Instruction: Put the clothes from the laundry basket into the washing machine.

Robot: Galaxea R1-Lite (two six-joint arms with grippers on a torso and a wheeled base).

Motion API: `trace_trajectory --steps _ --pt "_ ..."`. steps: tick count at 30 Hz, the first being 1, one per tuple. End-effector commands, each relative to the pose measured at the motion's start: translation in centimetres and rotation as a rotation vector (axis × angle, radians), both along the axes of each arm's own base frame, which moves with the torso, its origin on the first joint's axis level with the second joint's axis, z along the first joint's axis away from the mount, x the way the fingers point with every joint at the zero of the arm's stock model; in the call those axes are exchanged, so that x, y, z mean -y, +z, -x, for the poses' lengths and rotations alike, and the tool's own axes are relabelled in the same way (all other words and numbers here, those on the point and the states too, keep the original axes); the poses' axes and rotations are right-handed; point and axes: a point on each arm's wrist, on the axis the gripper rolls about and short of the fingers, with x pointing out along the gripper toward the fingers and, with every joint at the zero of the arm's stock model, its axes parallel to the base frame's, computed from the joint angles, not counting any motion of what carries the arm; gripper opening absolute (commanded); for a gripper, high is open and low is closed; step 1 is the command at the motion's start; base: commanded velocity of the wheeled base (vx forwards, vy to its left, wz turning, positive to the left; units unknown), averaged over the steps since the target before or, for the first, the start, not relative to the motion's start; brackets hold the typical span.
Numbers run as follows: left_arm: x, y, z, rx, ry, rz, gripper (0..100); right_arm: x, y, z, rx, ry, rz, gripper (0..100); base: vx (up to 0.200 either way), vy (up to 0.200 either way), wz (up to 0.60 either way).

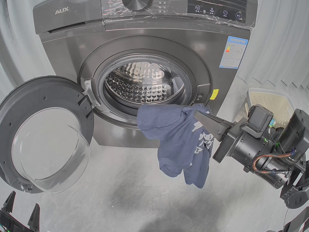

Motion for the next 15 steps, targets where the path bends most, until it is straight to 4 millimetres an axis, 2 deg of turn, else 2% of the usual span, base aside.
trace_trajectory --steps 1,2,3,7,9,12,15 --pt "0.1 7.1 2.2 0.241 -0.088 0.076 100 -0.7 0.0 -0.5 -0.008 -0.013 -0.011 0 0.000 0.000 0.00" --pt "0.3 8.2 1.7 0.186 -0.168 0.087 100 -0.9 0.1 -0.6 -0.009 -0.012 -0.016 0 0.000 0.000 0.00" --pt "0.3 8.4 1.2 0.140 -0.210 0.094 100 -1.1 0.2 -0.8 -0.008 -0.010 -0.022 0 0.000 0.000 0.00" --pt "0.7 7.7 -2.2 -0.089 -0.352 0.123 100 -2.1 0.5 -1.7 0.011 -0.010 -0.059 0 0.000 0.000 0.00" --pt "0.8 7.6 -3.0 -0.125 -0.377 0.123 100 -2.3 0.7 -1.8 0.024 -0.021 -0.075 0 0.000 0.000 0.00" --pt "1.2 7.8 -5.0 -0.201 -0.561 0.129 100 -2.4 1.0 -2.1 0.026 -0.043 -0.104 0 0.000 0.000 0.00" --pt "1.7 7.6 -6.2 -0.250 -0.683 0.136 100 -2.6 0.7 -2.2 0.014 -0.044 -0.104 0 0.000 0.000 0.00"
